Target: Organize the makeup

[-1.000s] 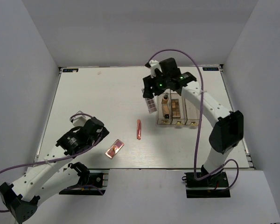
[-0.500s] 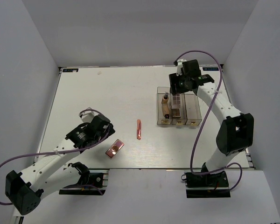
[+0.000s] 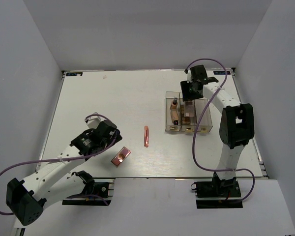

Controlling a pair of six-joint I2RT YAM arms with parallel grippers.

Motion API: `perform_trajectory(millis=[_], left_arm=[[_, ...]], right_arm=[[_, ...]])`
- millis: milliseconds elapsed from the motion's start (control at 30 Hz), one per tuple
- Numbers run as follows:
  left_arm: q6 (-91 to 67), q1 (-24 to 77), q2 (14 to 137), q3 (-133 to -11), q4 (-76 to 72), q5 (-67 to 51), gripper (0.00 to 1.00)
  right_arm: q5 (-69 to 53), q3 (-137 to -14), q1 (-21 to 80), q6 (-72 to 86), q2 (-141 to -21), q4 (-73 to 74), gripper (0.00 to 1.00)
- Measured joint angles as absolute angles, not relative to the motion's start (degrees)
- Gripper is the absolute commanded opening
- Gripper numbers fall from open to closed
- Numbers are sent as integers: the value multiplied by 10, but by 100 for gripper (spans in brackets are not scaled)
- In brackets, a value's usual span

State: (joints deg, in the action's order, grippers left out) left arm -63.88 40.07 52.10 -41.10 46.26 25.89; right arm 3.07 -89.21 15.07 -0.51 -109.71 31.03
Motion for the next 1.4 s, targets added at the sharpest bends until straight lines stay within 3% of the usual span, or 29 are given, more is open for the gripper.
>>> perform_trajectory(millis=[67,133,333,400,500,533,633,733,800,833,933,1133,1400], left_arm=[[-639,401,522,-411,462,259,85],[-638,401,526,-411,462,259,85],[-627,401,562,-418,458,258,85],[-618,399,583,-429,459,256,86],[-603,391,618,-449,458,251,87],[-596,385,633,-456,458,246,87],[-573,354,678,-473,458,233,88],[-545,310,723,-488,458,216,89],[-523,279,748,-500,462,205,90],[-514,265,757,-507,465,203,90],[-483,224,777,-531,470,198,92],[-435,159,800,-543,470,177,98],[-410,111,844,-543,458,140,98]], right_arm=[[30,-899,151,-6,-1105,310,72],[30,-900,151,-8,-1107,311,79],[28,-904,151,-13,-1107,314,84],[26,-904,150,-14,-1107,316,81],[12,-904,146,-18,-1104,317,67],[4,-904,145,-19,-1101,317,55],[-40,-893,135,-31,-1068,307,33],[-113,-840,124,-53,-990,267,28],[-169,-797,118,-66,-926,237,38],[-195,-780,116,-70,-896,223,52],[-271,-757,117,-81,-846,188,74],[-362,-736,121,-90,-848,164,82],[-404,-713,121,-90,-849,164,89]])
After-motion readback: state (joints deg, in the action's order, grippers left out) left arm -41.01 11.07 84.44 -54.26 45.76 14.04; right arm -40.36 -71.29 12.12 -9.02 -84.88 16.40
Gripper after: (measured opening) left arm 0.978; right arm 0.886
